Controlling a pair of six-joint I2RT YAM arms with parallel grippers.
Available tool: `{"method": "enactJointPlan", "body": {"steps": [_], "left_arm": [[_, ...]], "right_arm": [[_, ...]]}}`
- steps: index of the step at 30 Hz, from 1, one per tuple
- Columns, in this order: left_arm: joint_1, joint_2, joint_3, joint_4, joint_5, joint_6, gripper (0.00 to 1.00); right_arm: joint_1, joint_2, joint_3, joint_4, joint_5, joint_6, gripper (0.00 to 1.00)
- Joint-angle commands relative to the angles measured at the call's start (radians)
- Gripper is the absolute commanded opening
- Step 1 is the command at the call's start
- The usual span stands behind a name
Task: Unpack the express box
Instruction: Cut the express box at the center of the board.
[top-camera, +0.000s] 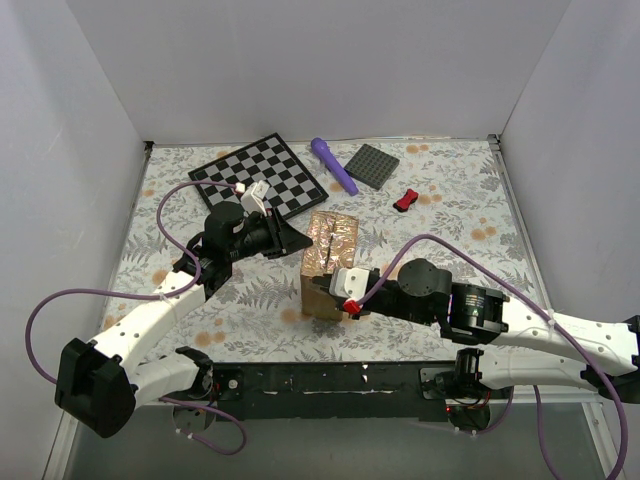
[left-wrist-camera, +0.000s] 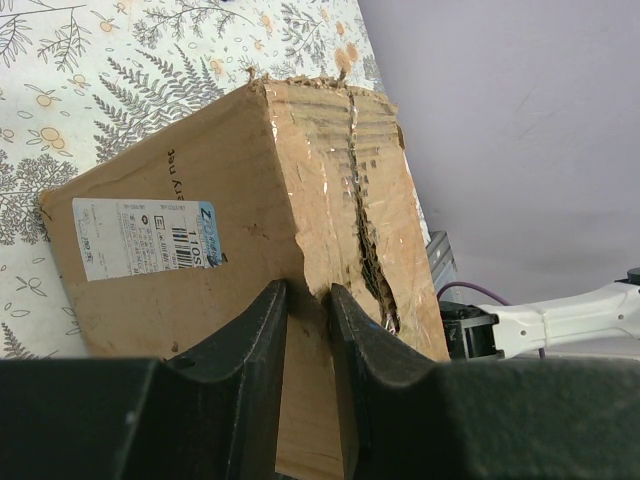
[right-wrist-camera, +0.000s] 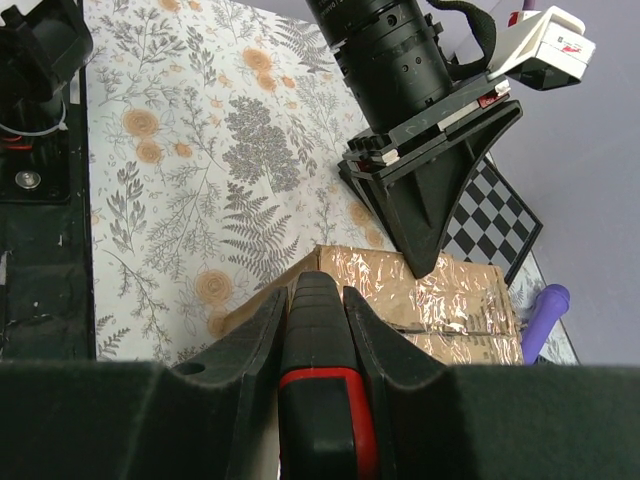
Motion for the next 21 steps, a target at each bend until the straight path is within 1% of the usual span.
{"method": "enactJointPlan", "body": {"steps": [1,12,21], "left_arm": [[0.0,-0.007,-0.019,-0.008,0.003,0.003,0.21],[0.0,0.001,-0.028,-0.007,-0.014,0.01,0.2],[0.0,0.01,-0.029,0.006,-0.012,0.005,0.2]], "right_arm": [[0.005,-0.002,-0.002,0.018,0.036,-0.015,0.01],[0.005,-0.039,0.014,-0.048,0.087,-0.035,0.01],[0.004,-0.065,0.02,-0.088,0.099,-0.058,0.01]]}}
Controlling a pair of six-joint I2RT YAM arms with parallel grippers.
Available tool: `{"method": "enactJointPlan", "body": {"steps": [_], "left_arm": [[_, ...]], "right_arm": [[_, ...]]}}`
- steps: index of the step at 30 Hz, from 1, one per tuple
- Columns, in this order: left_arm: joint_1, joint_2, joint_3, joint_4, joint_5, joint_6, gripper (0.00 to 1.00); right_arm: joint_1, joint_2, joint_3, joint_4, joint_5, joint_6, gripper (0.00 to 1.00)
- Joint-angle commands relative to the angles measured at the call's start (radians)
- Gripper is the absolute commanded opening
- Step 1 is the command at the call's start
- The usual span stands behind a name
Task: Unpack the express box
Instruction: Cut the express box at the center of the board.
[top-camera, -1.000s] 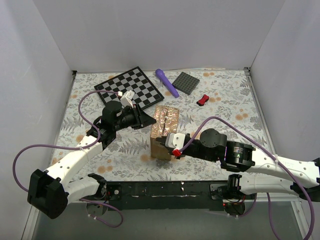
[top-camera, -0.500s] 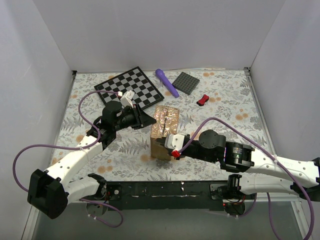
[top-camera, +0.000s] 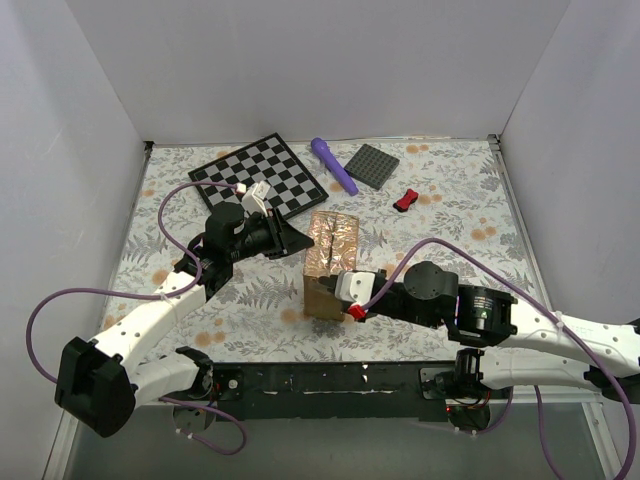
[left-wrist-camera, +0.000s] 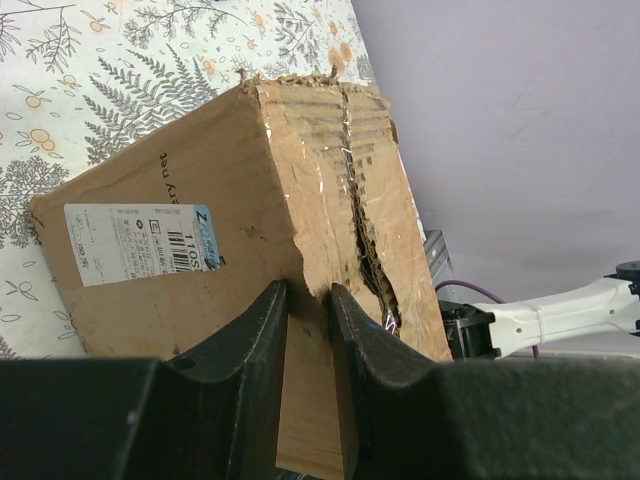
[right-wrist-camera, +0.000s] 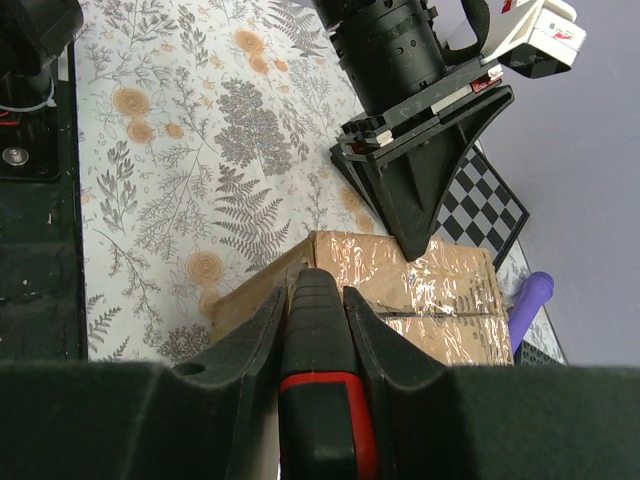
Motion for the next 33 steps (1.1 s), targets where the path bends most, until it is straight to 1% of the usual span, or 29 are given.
{"method": "enactJointPlan", "body": {"steps": [1,5,13,22,33], "left_arm": [[0.0,0.011,-0.021,-0.014,-0.009,0.01,0.2],[0.0,0.017,-0.021,-0.01,-0.002,0.007,0.19],[0.0,0.014,-0.02,-0.006,0.002,0.006,0.19],[0.0,0.009,-0.029,0.0,0.004,0.0,0.19],[0.0,0.008,-0.032,0.004,0.01,-0.005,0.2]], "right_arm": [[-0.003,-0.036,0.019,-0.024,0.054,-0.028,0.01],[-0.003,-0.052,0.014,0.022,0.036,-0.021,0.01],[-0.003,-0.039,-0.003,0.037,0.028,-0.03,0.01],[-0.003,-0.036,0.011,0.122,-0.029,-0.005,0.01],[-0.003,-0.01,-0.013,0.103,-0.027,-0.008,0.01]]}}
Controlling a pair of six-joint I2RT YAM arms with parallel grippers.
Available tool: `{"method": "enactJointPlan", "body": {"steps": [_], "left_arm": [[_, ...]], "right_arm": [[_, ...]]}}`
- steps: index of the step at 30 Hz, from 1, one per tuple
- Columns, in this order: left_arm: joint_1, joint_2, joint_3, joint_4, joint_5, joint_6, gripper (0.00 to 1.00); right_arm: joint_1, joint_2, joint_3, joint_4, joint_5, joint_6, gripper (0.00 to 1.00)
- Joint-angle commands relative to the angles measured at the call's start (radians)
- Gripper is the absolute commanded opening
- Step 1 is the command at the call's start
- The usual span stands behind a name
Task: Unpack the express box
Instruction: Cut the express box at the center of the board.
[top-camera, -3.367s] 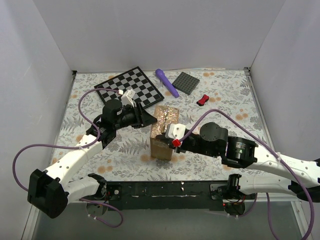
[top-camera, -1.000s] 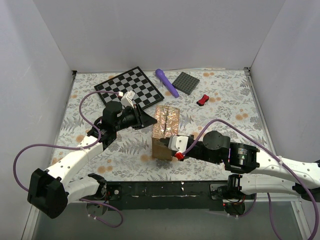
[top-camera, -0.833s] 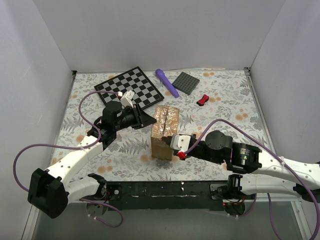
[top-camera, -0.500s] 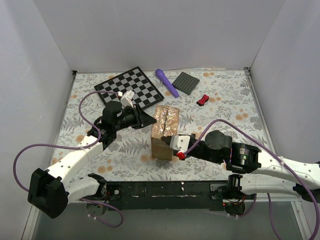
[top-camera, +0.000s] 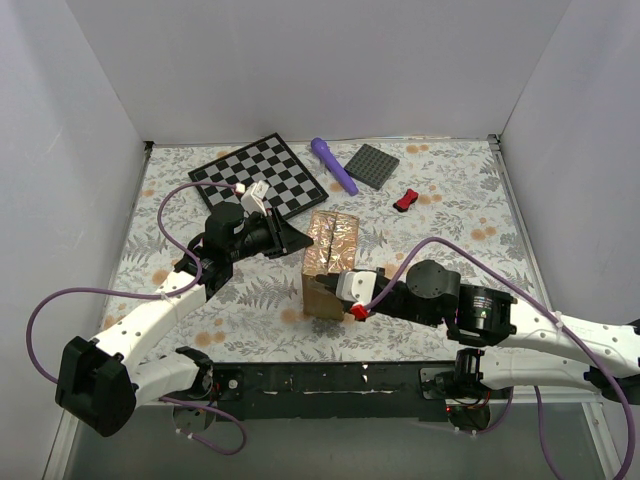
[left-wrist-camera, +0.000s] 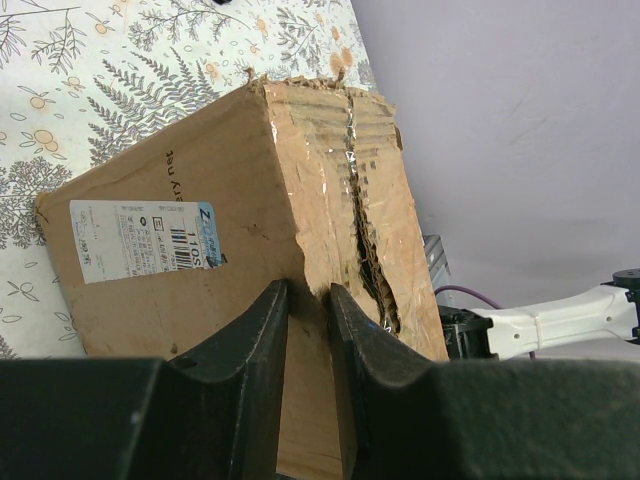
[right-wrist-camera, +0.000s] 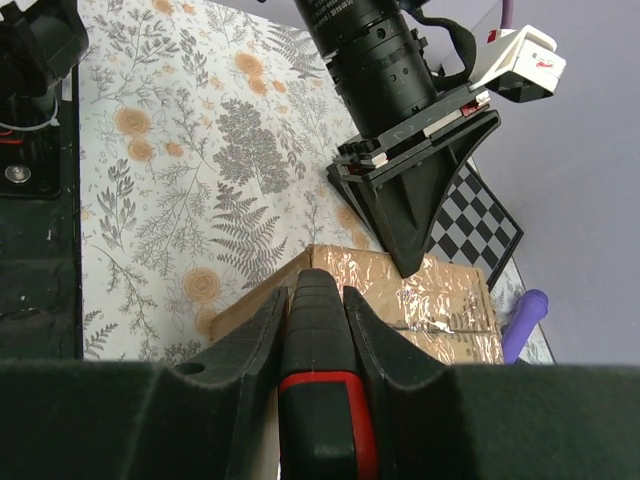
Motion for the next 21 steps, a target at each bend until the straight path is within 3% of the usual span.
{"method": "enactJointPlan", "body": {"steps": [1,17,21], "left_arm": [[-0.001,0.004,-0.026,-0.009,0.007,0.01,0.19],[-0.001,0.006,-0.029,-0.003,0.007,0.007,0.19],[-0.001,0.01,-0.029,-0.002,0.011,0.004,0.19]], "right_arm": [[-0.002,-0.006,-0.014,0.057,0.003,0.005,0.01],[-0.002,-0.029,-0.049,0.005,0.08,-0.013,0.01],[-0.002,-0.069,-0.064,0.075,0.047,-0.01,0.01]]}}
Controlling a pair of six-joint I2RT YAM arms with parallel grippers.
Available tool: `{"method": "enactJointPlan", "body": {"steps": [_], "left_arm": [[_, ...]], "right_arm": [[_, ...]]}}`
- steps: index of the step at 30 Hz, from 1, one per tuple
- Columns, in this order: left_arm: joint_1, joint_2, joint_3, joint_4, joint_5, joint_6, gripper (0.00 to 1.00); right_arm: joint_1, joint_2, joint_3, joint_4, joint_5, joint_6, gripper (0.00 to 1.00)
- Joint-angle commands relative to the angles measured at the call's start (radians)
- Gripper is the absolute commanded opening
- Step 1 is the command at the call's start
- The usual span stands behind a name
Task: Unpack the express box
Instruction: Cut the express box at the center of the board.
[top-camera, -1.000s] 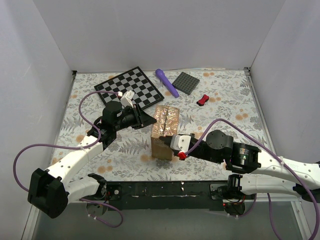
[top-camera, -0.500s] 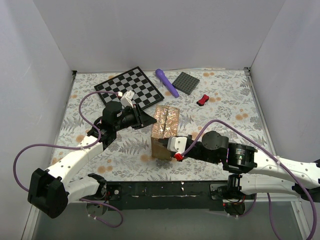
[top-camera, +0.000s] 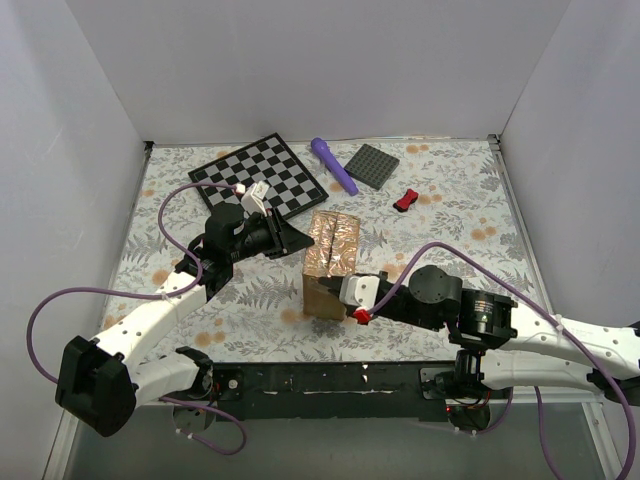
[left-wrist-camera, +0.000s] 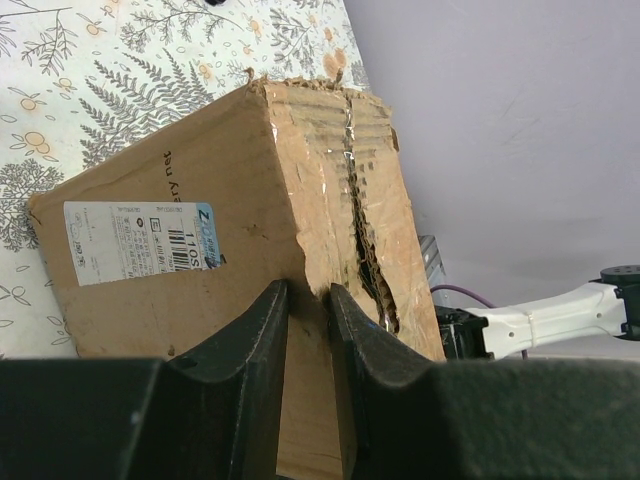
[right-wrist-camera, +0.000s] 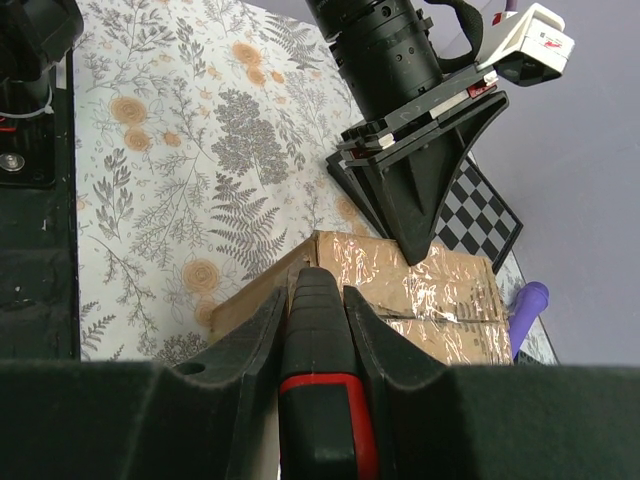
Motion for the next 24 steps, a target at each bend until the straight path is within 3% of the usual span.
{"method": "enactJointPlan", "body": {"steps": [1,13,24], "left_arm": [[-0.001,0.013,-0.017,-0.025,0.006,0.014,0.19],[-0.001,0.013,-0.024,-0.018,0.017,0.007,0.19],[-0.001,0.012,-0.023,-0.015,0.017,0.014,0.13]], "right_arm": [[-0.003,-0.044,-0.01,0.059,0.026,-0.005,0.01],[-0.003,-0.021,-0.022,0.078,0.023,-0.01,0.01],[-0.003,0.011,-0.066,-0.013,0.15,-0.093,0.01]]}}
